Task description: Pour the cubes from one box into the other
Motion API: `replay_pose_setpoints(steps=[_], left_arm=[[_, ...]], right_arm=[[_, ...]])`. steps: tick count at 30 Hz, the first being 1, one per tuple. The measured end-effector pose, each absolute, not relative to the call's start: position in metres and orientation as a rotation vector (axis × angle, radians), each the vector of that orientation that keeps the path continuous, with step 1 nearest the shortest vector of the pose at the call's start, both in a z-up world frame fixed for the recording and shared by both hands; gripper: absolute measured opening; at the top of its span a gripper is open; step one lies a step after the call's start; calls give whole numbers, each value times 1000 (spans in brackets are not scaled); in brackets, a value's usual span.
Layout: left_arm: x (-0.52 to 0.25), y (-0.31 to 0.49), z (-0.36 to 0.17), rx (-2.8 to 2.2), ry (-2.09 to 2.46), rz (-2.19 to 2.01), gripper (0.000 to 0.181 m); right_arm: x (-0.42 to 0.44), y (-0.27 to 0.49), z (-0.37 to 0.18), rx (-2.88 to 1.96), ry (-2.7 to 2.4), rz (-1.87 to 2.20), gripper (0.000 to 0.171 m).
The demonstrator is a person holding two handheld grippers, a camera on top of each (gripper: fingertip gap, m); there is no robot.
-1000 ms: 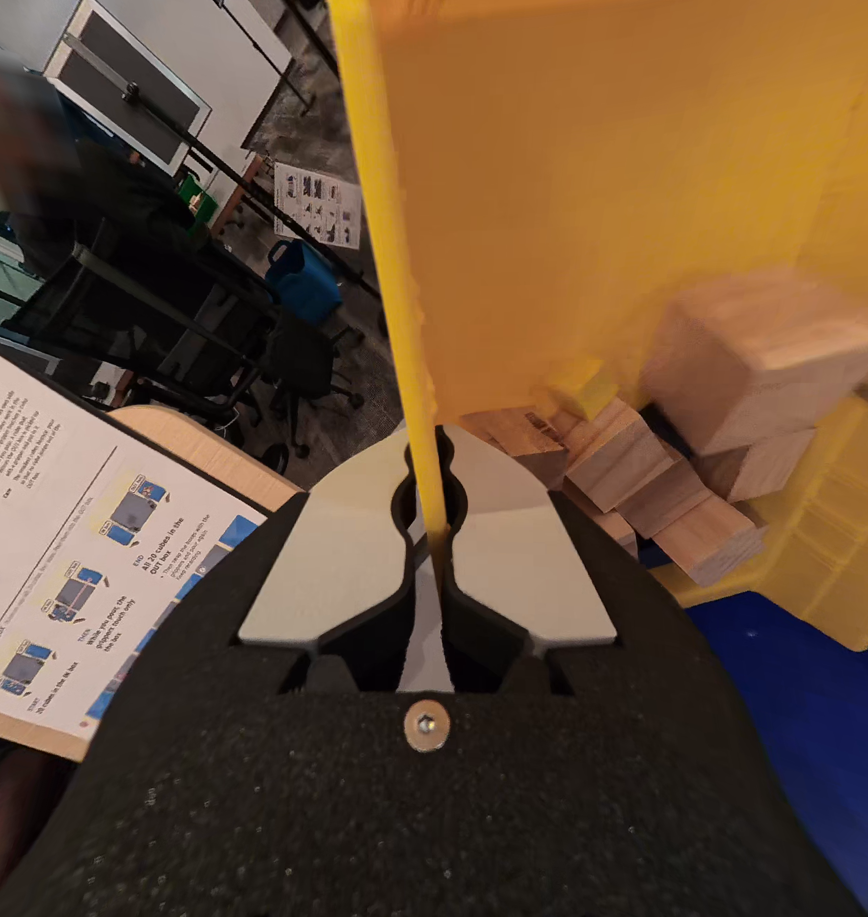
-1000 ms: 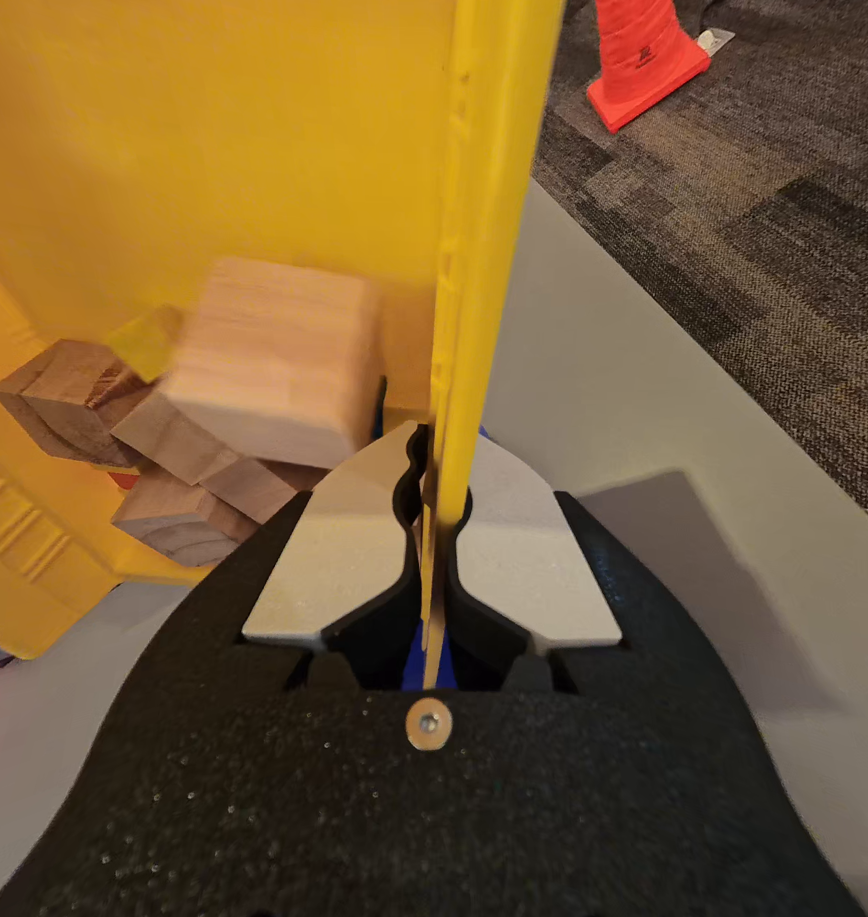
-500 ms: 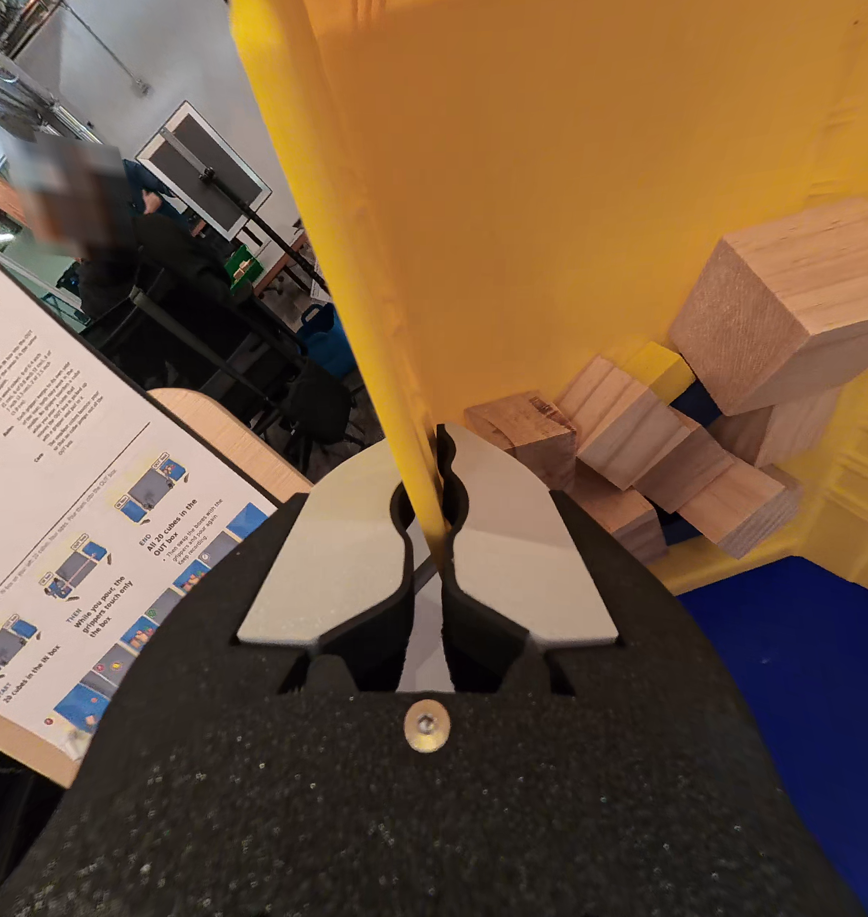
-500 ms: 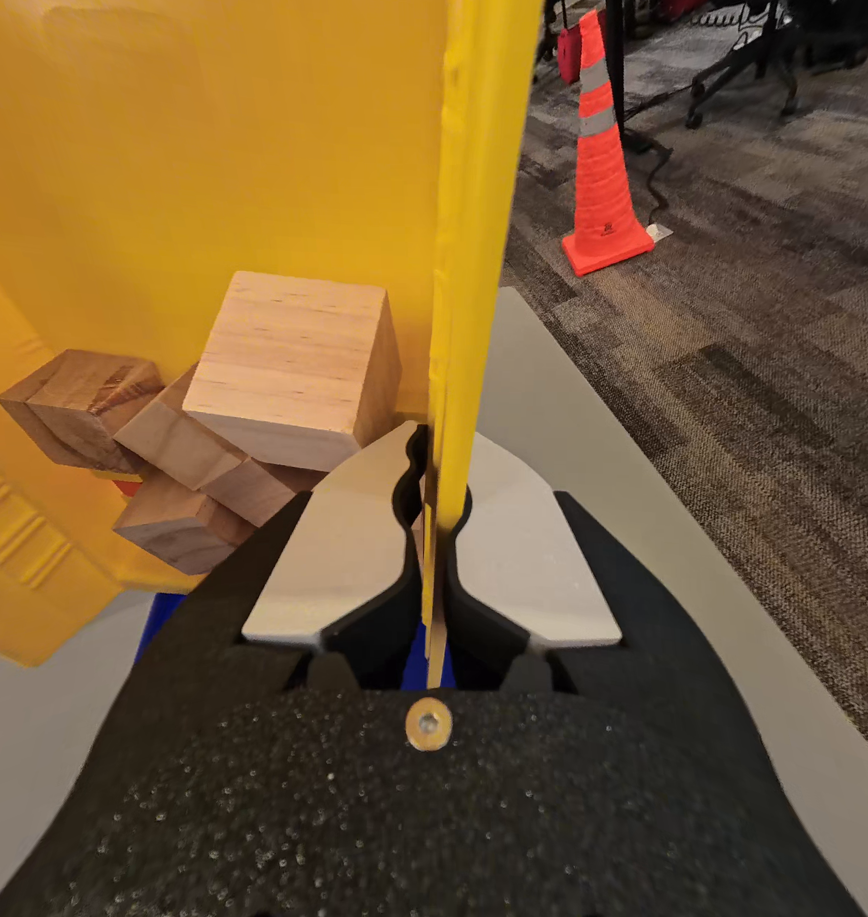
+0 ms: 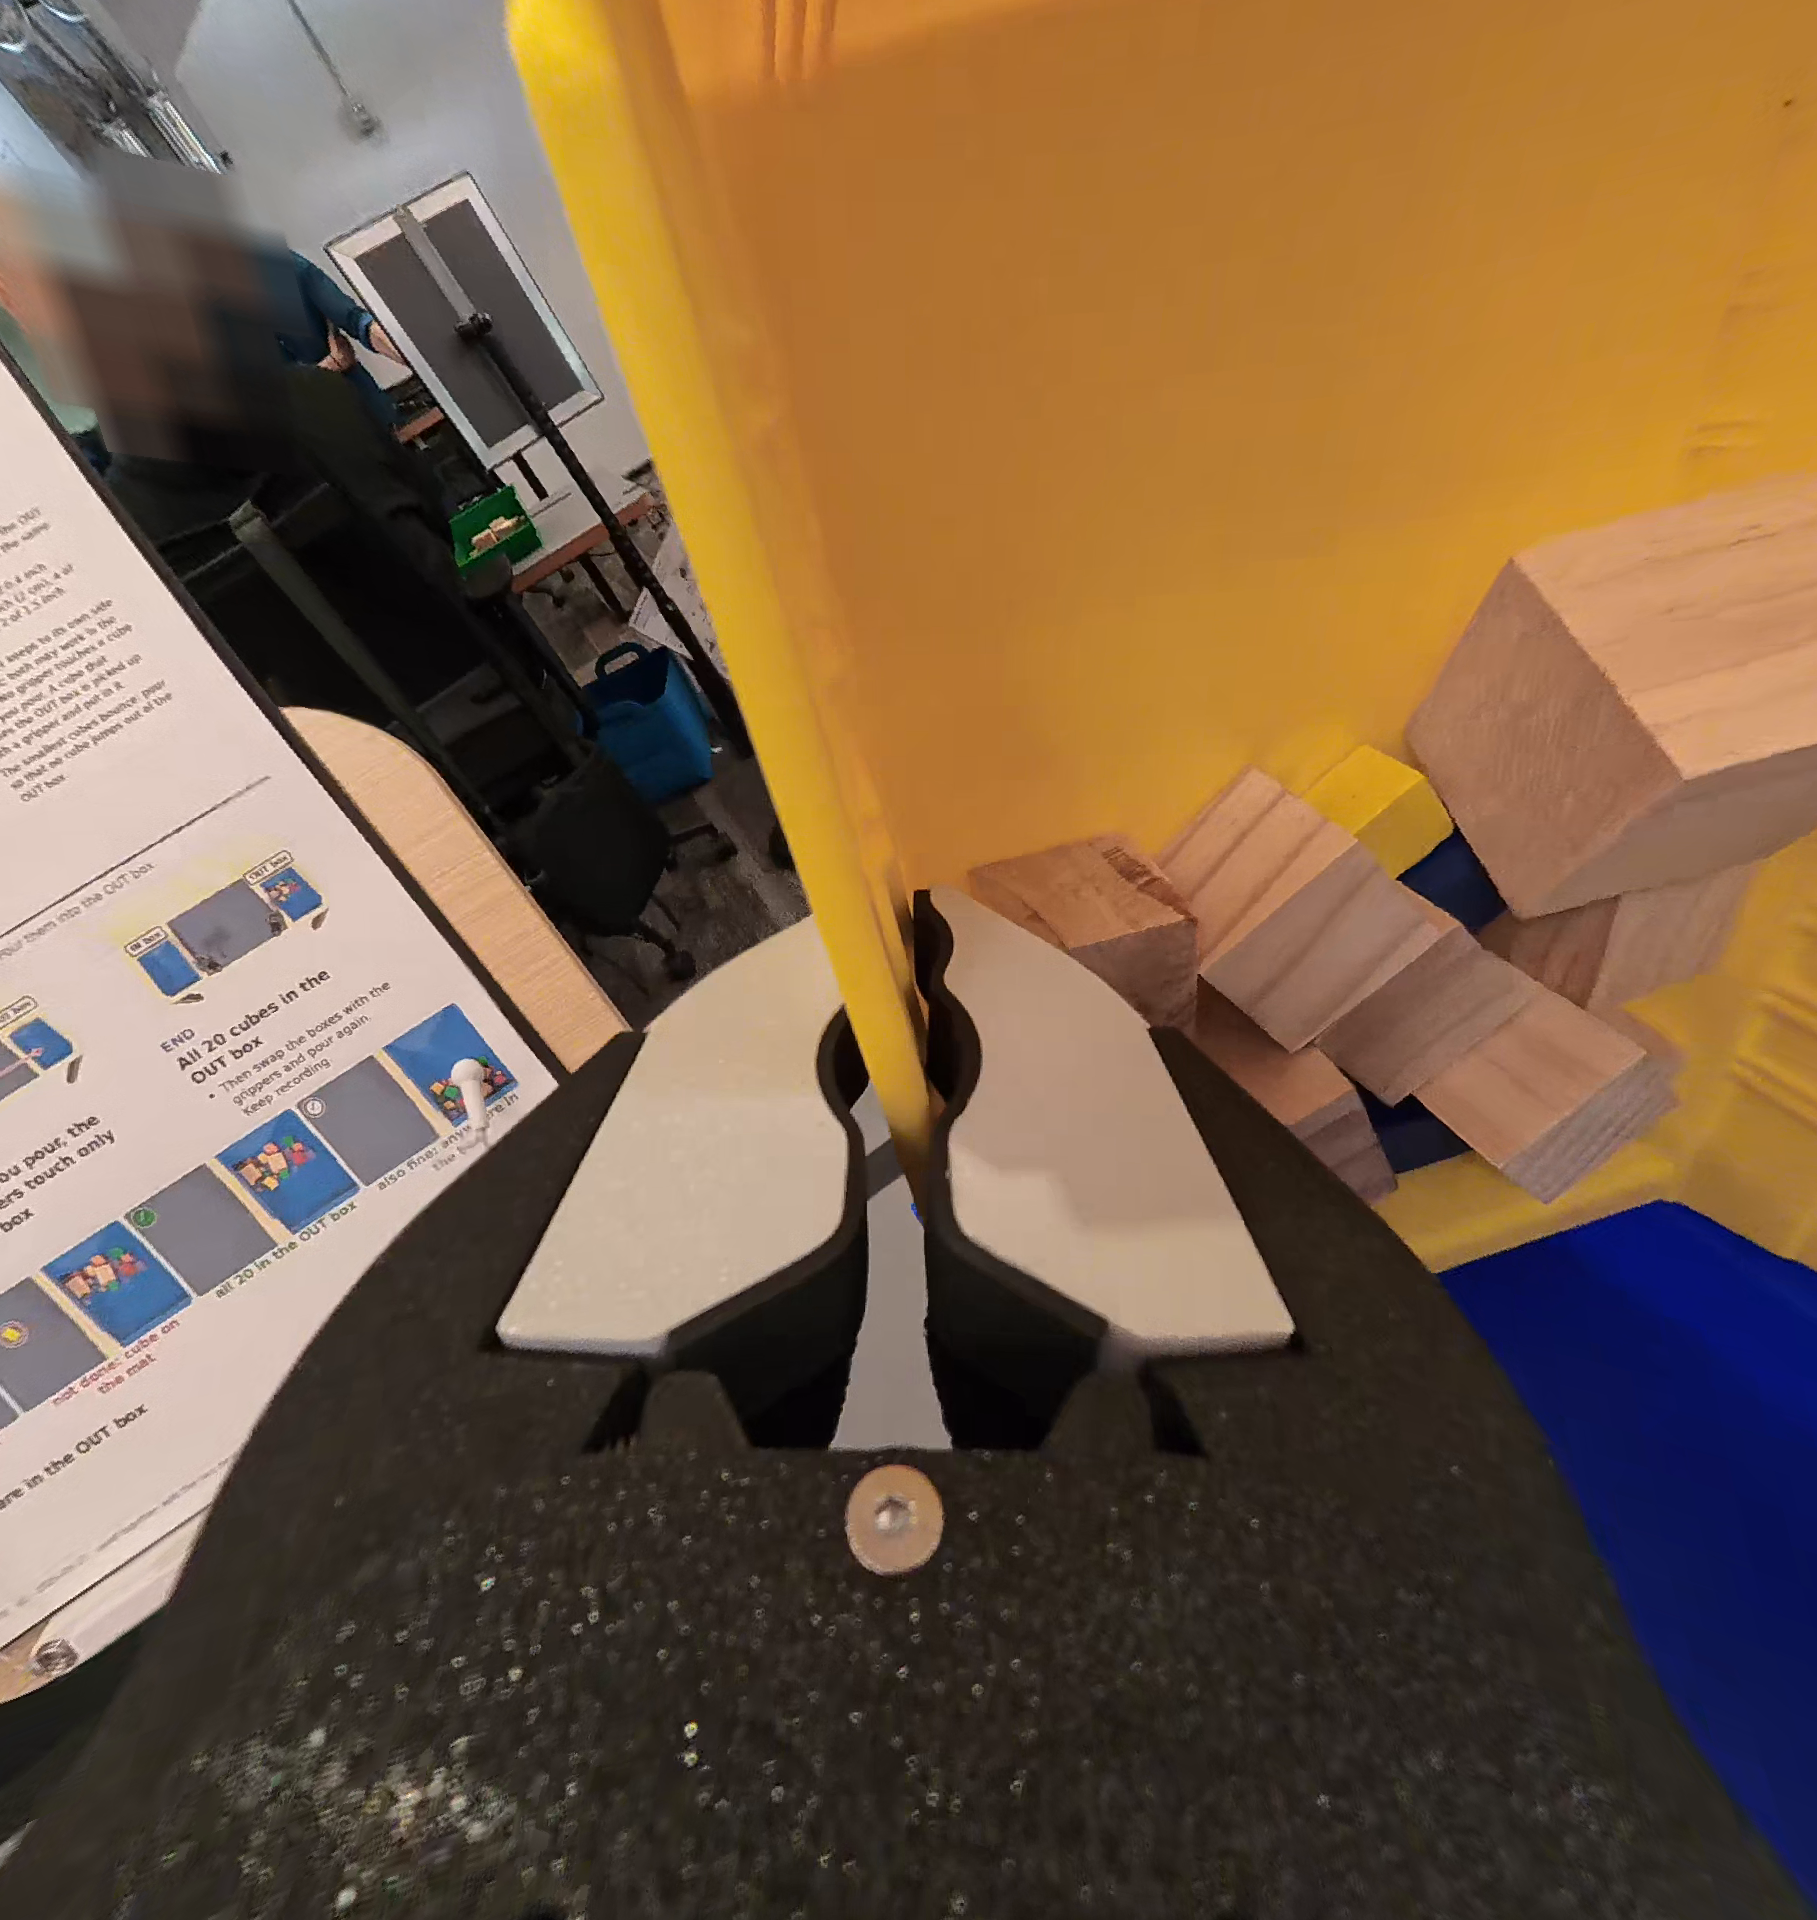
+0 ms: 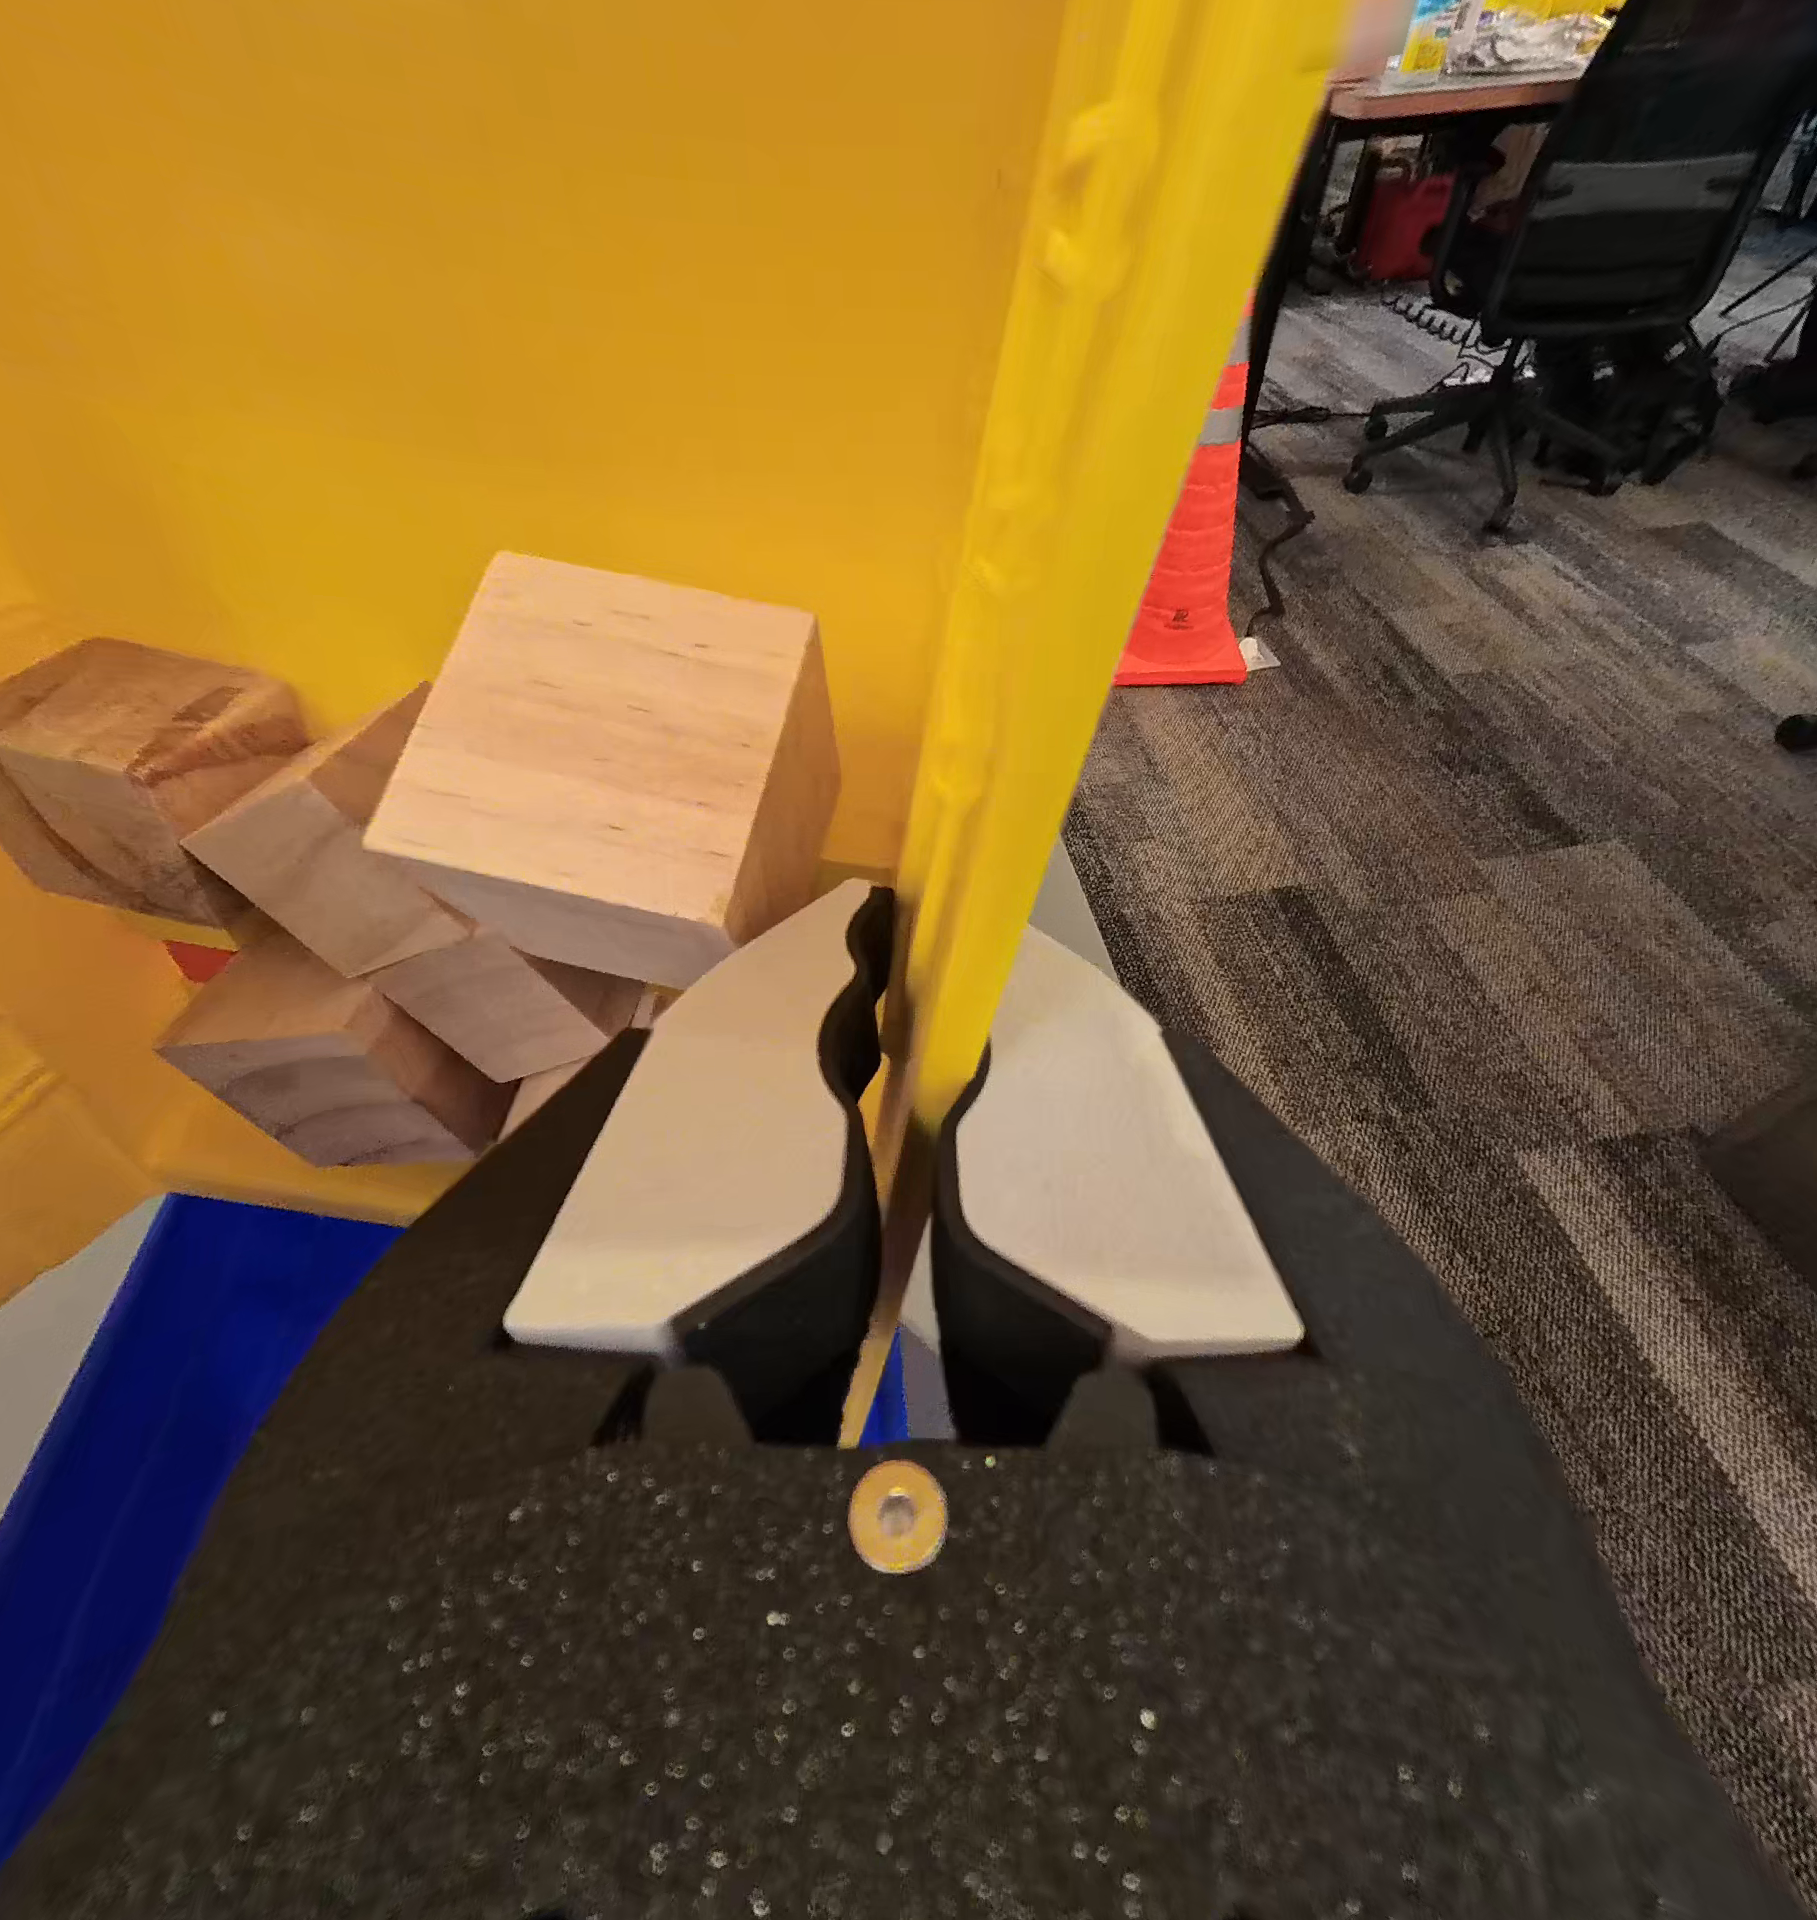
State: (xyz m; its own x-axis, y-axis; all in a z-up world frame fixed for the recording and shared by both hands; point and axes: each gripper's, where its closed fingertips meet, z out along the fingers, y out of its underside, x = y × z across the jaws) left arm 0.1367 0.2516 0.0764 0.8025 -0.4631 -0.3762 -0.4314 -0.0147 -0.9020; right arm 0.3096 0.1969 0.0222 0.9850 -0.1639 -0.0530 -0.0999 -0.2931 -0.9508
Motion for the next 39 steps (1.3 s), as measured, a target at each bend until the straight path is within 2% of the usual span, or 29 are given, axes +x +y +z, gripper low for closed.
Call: replay_pose_setpoints(steps=[17, 39], left_arm=[[146, 255, 70, -1588, 696, -2, 5], [136, 246, 80, -1499, 568, -52, 5]], right_arm=[[315, 203, 4, -1843, 225, -19, 6], [314, 213, 29, -1716, 141, 3, 5]])
